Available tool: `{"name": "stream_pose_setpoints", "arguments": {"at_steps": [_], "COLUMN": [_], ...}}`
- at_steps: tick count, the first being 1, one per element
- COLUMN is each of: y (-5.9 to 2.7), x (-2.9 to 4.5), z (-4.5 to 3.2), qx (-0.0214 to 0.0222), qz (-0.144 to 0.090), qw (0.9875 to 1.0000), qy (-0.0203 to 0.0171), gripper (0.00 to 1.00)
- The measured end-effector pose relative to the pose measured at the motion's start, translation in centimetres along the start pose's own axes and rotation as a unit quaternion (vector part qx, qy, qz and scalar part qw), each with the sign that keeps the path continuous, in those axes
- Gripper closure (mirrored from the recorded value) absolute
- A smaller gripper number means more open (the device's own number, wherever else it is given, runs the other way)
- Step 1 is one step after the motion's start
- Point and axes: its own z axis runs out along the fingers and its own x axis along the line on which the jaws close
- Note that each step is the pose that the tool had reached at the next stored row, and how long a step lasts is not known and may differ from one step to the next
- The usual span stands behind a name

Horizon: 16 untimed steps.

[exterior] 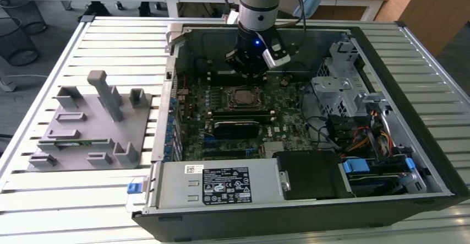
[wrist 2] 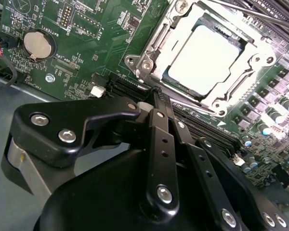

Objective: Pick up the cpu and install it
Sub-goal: 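Install the first cpu locking lever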

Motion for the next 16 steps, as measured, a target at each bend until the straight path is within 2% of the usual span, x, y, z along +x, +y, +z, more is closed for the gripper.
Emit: {"name": "stream_pose_setpoints", "arguments": {"at_steps": [4,8,16], "y": [-0.01,-0.01,-0.03], "x": [-0.01,-0.03,-0.14], "z": [0.13,0.24,0.51], "qx": [0.0007,0.0037,0.0057], "qz": [0.000,0.000,0.000], "qw": [1.0000,1.0000,1.0000], "qy": [0.0000,0.0000,0.0001], "gripper": [0.89,0.89,0.89]}}
